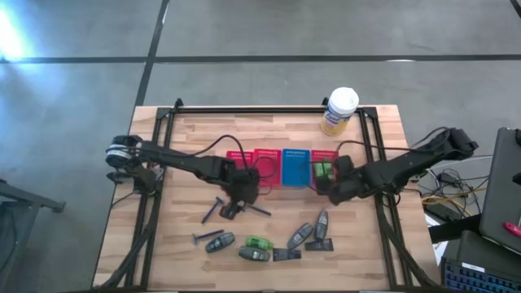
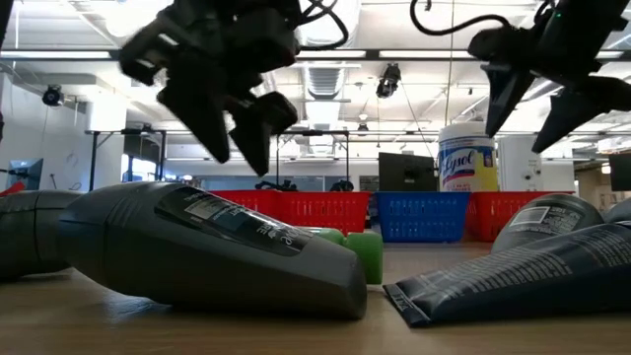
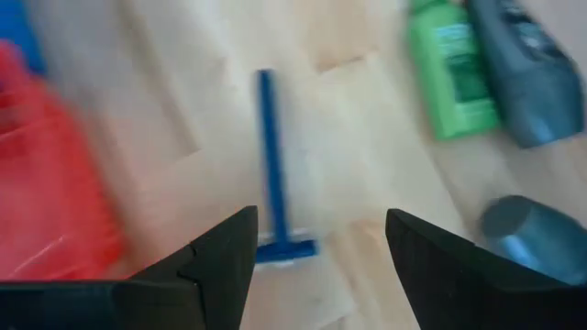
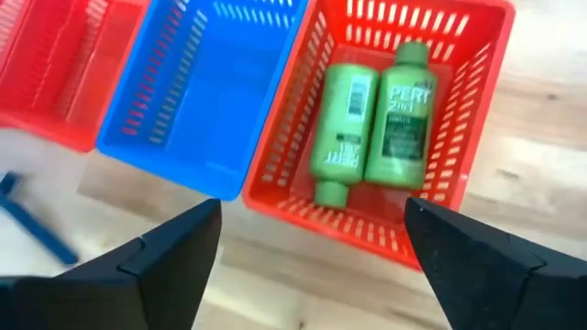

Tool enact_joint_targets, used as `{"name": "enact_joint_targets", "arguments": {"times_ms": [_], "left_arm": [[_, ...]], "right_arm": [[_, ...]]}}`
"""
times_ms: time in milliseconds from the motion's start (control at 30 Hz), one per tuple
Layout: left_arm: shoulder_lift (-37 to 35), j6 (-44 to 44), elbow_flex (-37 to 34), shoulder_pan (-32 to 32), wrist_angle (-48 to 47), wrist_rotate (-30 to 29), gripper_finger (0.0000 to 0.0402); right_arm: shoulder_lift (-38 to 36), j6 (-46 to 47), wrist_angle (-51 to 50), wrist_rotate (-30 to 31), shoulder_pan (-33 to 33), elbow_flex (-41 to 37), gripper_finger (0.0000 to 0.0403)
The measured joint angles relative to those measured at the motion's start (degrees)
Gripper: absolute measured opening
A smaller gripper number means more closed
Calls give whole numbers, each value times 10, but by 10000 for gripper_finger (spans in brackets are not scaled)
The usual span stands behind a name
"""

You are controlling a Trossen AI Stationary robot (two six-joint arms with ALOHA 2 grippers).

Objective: Pick & Place Travel size toiletries
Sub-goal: Put the blue razor into the left red bin

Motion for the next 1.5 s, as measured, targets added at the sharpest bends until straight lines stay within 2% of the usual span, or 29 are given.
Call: {"name": "enact_joint_targets", "arguments": {"times_ms": [67, 200, 333, 400, 500, 667, 800, 933, 1000, 1100, 1200, 1300, 1400, 1500], "left_arm": [[3, -5, -14, -8, 17, 11, 245], [6, -22, -30, -43, 20, -3, 244], [6, -77, -37, -92, 17, -7, 243], [6, -117, -38, -112, -1, -48, 243], [5, -222, -39, -121, -53, -110, 243], [-31, -446, -66, -119, -68, -128, 242], [-95, -602, -121, -139, -101, -167, 243], [-158, -756, -198, -136, -108, -171, 243], [-181, -802, -229, -130, -99, -168, 243], [-202, -804, -259, -133, -55, -151, 243], [-206, -761, -272, -154, -21, -150, 243], [-197, -738, -280, -173, -24, -179, 243], [-191, -777, -286, -176, -24, -213, 243], [-191, -783, -282, -168, -8, -223, 243]], "right_arm": [[-9, -1, 1, -12, 5, 0, 347], [-17, 13, 4, -21, 40, 0, 353], [-13, 52, -1, -22, 82, 0, 352], [-8, 71, -2, -22, 96, 0, 348], [1, 89, -2, -22, 109, -1, 340], [14, 95, -2, -20, 113, -2, 328], [14, 95, -2, -9, 113, -2, 323], [14, 94, -2, 16, 113, -2, 324], [14, 95, -1, 24, 113, -2, 329], [14, 98, -1, 31, 113, -2, 337], [14, 98, -1, 31, 113, -2, 346], [14, 104, -1, 31, 113, -2, 352], [14, 113, -1, 31, 113, -2, 354], [14, 114, -1, 31, 113, -2, 347]]}}
